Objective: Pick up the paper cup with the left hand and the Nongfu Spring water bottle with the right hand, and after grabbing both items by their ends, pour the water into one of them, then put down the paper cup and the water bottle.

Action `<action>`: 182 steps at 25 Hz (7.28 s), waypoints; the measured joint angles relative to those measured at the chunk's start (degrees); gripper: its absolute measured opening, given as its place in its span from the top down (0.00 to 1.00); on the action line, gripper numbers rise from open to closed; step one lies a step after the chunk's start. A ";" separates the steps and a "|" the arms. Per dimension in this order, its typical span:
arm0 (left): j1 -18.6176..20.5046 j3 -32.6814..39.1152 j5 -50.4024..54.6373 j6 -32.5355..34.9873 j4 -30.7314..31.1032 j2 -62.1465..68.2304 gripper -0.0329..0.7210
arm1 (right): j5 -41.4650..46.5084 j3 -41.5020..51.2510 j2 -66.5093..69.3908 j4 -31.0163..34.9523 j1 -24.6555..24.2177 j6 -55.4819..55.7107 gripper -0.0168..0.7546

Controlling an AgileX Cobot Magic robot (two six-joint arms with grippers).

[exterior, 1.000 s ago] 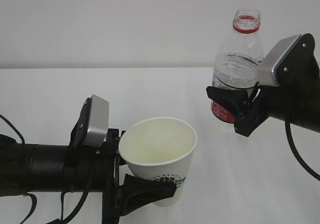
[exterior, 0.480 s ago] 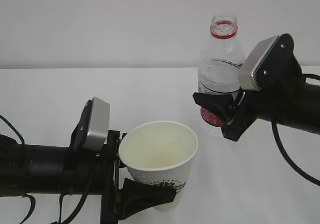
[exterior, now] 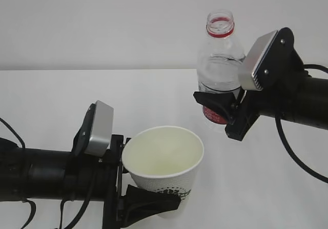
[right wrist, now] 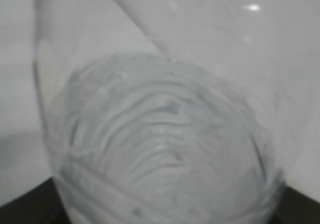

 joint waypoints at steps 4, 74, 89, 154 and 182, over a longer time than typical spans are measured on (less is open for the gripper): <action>-1.31 0.00 0.00 0.00 0.00 0.00 0.26 | 0.04 0.00 0.00 -0.22 0.00 0.00 0.36; -2.67 0.00 2.88 4.78 -12.61 0.00 0.26 | 3.80 -3.85 0.97 10.63 3.28 -43.42 0.36; -2.67 0.00 2.88 4.81 -12.73 0.00 0.26 | 3.53 -3.85 0.97 14.16 3.28 -51.91 0.36; -2.67 0.00 0.75 4.90 -13.12 0.00 0.27 | -3.75 -3.85 1.10 17.79 3.28 -74.40 0.36; -2.67 0.00 0.75 4.90 -13.12 0.00 0.28 | -3.84 -5.24 1.10 18.38 3.28 -76.79 0.36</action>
